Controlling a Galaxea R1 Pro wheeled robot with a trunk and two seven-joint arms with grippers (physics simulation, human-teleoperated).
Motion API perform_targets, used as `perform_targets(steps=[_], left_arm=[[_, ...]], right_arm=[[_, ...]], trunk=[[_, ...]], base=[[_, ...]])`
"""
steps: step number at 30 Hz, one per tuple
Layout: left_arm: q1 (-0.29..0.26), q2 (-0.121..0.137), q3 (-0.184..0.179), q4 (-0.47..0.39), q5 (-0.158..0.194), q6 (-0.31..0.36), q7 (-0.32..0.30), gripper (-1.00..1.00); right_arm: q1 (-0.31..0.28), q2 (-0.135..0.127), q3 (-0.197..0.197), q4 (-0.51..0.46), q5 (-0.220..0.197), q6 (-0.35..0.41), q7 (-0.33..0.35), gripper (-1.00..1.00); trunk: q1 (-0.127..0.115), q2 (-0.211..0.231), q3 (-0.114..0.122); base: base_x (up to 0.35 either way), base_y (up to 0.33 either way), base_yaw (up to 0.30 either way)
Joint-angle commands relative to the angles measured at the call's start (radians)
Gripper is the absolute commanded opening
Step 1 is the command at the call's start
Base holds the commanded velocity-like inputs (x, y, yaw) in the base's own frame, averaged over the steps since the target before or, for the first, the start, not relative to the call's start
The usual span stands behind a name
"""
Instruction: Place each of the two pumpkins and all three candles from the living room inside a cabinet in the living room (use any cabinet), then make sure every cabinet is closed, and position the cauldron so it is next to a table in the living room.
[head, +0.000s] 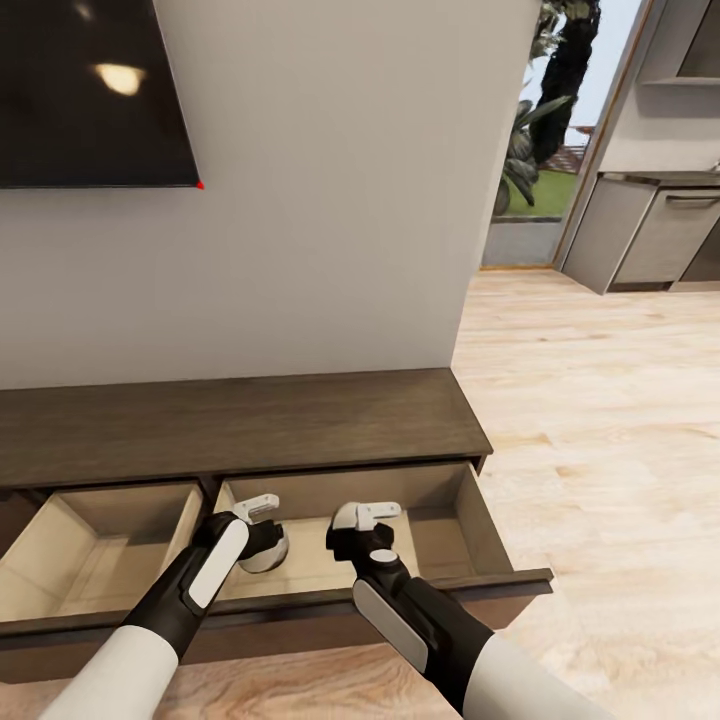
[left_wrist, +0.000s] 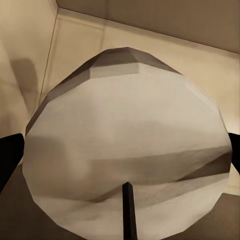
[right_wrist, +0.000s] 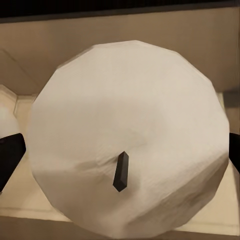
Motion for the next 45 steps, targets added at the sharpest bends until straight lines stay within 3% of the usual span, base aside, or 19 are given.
perform_targets(steps=[1, 25, 45], left_arm=[[-0.001, 0.001, -0.004, -0.001, 0.011, 0.000, 0.009, -1.00], [-0.001, 0.002, -0.004, -0.002, 0.011, 0.000, 0.009, -1.00], [-0.001, 0.000, -0.004, -0.012, 0.011, 0.002, 0.009, -1.00]], right_arm=[[-0.001, 0.000, 0.003, -0.001, -0.005, -0.001, -0.009, -1.00], [-0.001, 0.001, 0.002, 0.000, -0.015, 0.003, -0.020, -1.00], [-0.001, 0.003, 0.002, 0.003, -0.022, 0.029, -0.020, -1.00]], trunk=[[0.000, 0.000, -0.001], [0.000, 0.000, -0.001], [0.076, -0.140, -0.064]], base=[[0.000, 0.000, 0.000], [0.090, 0.019, 0.000], [0.000, 0.000, 0.000]])
